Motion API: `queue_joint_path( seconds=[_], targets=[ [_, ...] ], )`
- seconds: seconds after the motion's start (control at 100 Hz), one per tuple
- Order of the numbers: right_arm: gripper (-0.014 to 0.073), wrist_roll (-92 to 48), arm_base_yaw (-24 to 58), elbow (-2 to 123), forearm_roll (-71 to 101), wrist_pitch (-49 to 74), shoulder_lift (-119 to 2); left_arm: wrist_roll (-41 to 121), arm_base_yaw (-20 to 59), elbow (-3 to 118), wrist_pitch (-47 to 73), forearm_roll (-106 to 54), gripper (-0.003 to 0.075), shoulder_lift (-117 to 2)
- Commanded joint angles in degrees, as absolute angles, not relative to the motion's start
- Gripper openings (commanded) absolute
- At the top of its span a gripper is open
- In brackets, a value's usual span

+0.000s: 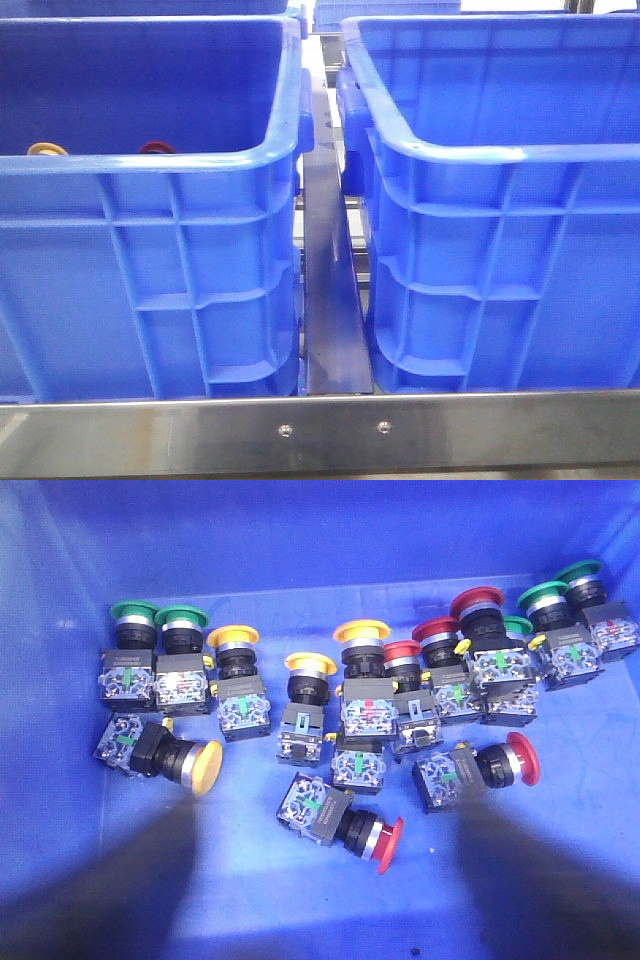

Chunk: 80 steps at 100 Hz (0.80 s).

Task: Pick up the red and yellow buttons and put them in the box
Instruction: 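Lower the left gripper toward a red-capped button in the button bin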

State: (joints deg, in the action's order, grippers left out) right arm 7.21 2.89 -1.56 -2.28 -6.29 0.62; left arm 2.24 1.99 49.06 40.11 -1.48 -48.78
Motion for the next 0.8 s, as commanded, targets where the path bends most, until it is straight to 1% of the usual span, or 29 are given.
queue_joint_path(
  seconds=[0.0, 0.2, 0.3, 0.42, 0.57, 0.68, 0.79],
  targets=[
    [-0.0105, 7.22, 2.88, -0.91, -2.82, -11.17, 2.12, 2.24, 1.93, 51.19, 35.55, -2.62, 0.0598, -48.66],
    [-0.0105, 7.22, 2.88, -0.91, -2.82, -11.17, 2.12, 2.35, 2.13, 51.77, 33.98, -7.05, 0.0598, -49.43],
    [-0.0105, 7.22, 2.88, -0.91, -2.82, -11.17, 2.12, 2.90, 4.51, 53.57, 35.01, -7.34, 0.0597, -51.84],
    [-0.0105, 7.22, 2.88, -0.91, -2.82, -11.17, 2.12, 2.62, 9.66, 57.05, 35.30, -7.55, 0.0597, -57.04],
    [-0.0105, 7.22, 2.88, -0.91, -2.82, -11.17, 2.12, -1.47, 15.96, 61.43, 33.84, -6.95, 0.0597, -66.02],
    [-0.0105, 7.22, 2.88, -0.91, -2.82, -11.17, 2.12, -4.07, 18.25, 65.18, 33.74, -6.68, 0.0597, -73.26],
    [-0.0105, 7.22, 2.88, -0.91, -2.82, -11.17, 2.12, -5.29, 18.77, 69.08, 33.85, -6.58, 0.0597, -79.65]
  ],
)
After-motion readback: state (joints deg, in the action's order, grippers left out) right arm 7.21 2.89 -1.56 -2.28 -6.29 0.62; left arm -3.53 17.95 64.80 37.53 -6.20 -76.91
